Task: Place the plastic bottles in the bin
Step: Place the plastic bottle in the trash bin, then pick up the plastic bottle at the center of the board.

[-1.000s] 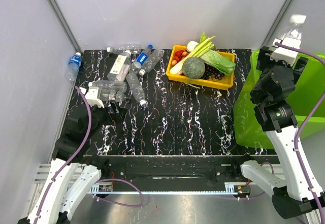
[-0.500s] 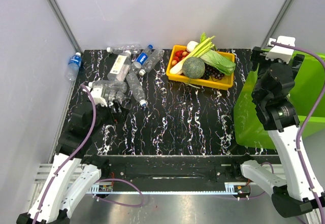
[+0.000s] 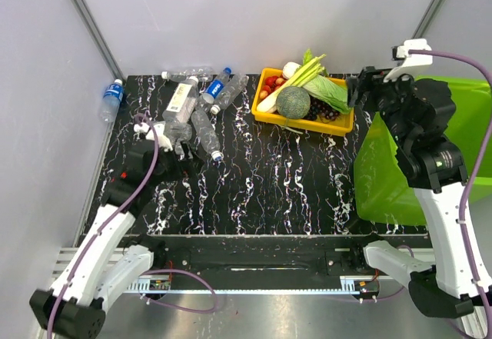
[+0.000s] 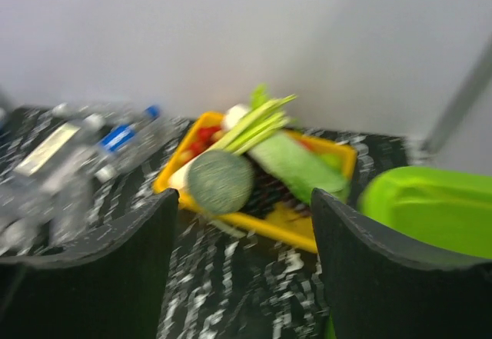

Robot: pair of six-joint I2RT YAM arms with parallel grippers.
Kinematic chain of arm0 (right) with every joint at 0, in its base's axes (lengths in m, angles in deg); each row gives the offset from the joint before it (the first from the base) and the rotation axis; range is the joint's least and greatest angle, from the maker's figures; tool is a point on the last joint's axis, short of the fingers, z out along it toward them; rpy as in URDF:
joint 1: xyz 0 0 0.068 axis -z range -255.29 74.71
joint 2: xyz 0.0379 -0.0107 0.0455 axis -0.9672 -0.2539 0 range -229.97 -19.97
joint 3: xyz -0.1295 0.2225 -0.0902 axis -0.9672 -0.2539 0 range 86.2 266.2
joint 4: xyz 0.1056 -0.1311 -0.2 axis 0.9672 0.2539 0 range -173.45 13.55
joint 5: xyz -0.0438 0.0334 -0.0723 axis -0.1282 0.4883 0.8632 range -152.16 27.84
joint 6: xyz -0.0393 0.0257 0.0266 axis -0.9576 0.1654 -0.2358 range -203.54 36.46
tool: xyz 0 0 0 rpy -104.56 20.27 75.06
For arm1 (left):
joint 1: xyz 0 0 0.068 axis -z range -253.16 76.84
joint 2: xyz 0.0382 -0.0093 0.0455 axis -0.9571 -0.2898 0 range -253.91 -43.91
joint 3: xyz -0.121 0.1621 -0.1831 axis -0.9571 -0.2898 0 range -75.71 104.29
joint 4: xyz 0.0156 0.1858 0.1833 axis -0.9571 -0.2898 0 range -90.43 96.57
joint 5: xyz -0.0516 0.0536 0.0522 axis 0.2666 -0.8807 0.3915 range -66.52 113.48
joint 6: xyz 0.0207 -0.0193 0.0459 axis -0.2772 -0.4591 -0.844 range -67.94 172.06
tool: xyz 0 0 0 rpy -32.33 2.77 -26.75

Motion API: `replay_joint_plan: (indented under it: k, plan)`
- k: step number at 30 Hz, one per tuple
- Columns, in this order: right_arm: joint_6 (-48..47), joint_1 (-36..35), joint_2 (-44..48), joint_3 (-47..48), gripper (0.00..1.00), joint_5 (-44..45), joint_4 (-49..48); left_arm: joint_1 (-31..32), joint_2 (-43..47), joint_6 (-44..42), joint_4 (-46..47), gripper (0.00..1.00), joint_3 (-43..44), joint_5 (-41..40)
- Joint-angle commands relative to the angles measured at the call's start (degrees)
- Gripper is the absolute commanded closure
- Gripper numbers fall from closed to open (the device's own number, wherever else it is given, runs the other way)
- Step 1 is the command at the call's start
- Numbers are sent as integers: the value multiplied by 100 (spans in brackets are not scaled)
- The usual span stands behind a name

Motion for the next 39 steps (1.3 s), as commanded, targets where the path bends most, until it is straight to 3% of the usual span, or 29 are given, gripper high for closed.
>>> replay_joint_plan:
  k: [1, 8, 15, 20, 24, 32, 39]
  plan:
    - [948, -44, -61, -210, 28, -1876, 233, 15, -886, 474, 794, 1, 148, 366]
    - [1283, -369, 115, -921, 31, -2546, -127, 6, -2302, 947, 1707, 7, 448, 814]
    - [1747, -1064, 440, -1545, 31, -2607, -434, 15, -3647, 1141, 1823, 10, 984, 218]
    - [2188, -1091, 765, -2117, 32, -2670, -787, 15, -4368, 1370, 2218, 11, 1037, 32]
    - [2040, -1108, 722, -1978, 33, -2609, -428, 15, -4948, 1563, 2438, 12, 1125, 85]
    - [1969, -1108, 845, -2074, 31, -2704, -400, 15, -5722, 1792, 2877, 20, 1336, 419]
    - [2065, -1117, 739, -2153, 31, -2591, -356, 24, -5828, 1687, 2913, 31, 1248, 384]
